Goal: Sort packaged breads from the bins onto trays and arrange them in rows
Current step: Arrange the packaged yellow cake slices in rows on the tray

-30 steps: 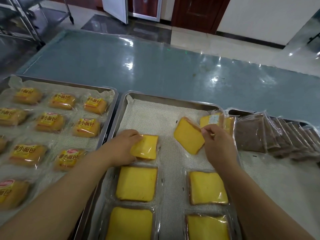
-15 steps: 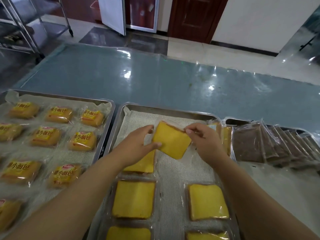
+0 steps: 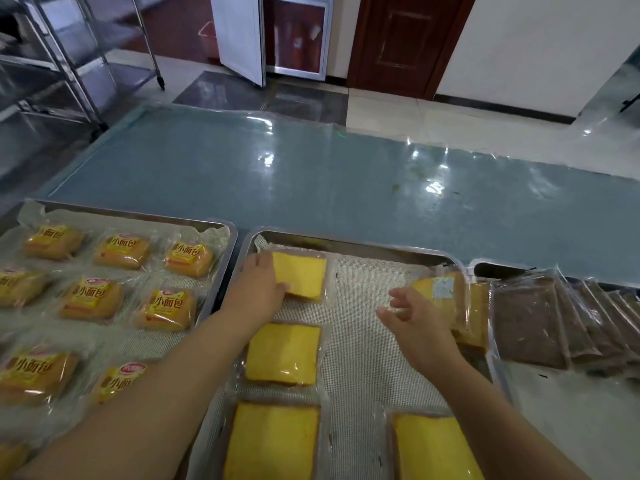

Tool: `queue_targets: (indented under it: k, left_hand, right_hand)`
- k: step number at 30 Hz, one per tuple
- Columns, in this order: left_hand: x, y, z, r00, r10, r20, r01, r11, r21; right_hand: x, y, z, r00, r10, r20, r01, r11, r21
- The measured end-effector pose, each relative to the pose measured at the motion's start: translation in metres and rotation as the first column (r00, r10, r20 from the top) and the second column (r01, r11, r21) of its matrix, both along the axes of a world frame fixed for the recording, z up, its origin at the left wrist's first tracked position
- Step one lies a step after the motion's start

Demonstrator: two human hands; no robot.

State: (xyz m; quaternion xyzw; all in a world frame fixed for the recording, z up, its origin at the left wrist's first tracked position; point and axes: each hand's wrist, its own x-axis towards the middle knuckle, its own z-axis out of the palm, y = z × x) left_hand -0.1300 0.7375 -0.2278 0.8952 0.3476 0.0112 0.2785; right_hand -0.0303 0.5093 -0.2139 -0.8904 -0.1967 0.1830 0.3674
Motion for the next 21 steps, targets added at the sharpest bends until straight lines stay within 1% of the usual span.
queue_targets:
  k: [2, 5, 7, 11, 13, 18, 21]
  left_hand:
    - [-0.001, -0.001, -0.004, 0.99, -0.115, -0.078, 0.121, 0.99, 0.079]
    - [-0.005, -0.001, -0.01, 0.938, -0.301, -0.172, 0.323, 0.939, 0.117]
    - [-0.005, 0.004, -0.014, 0.913, -0.36, -0.19, 0.388, 0.911, 0.14]
    - [-0.004, 0.011, -0.017, 0.923, -0.37, -0.108, 0.385, 0.891, 0.239]
    - [-0.006, 0.013, -0.019, 0.923, -0.377, -0.082, 0.385, 0.89, 0.245]
    - [-0.015, 0.007, -0.012, 0.922, -0.367, -0.125, 0.388, 0.886, 0.254]
    - [-0.027, -0.003, -0.008, 0.93, -0.349, -0.113, 0.366, 0.876, 0.312]
  right_hand:
    - [-0.002, 0.003, -0.006, 0.999, 0.039, -0.01, -0.039, 0.998, -0.042]
    - [-0.005, 0.007, -0.013, 0.995, 0.095, 0.001, -0.094, 0.992, -0.089]
    - [-0.006, 0.007, -0.018, 0.992, 0.123, 0.003, -0.122, 0.986, -0.111]
    - [-0.007, 0.005, -0.023, 0.988, 0.154, -0.001, -0.152, 0.979, -0.138]
    - [-0.008, 0.001, -0.024, 0.988, 0.151, -0.009, -0.151, 0.98, -0.13]
    - [-0.011, -0.009, -0.022, 0.987, 0.155, -0.04, -0.159, 0.981, -0.114]
    - [-0.015, -0.015, -0.021, 0.989, 0.141, -0.042, -0.145, 0.983, -0.111]
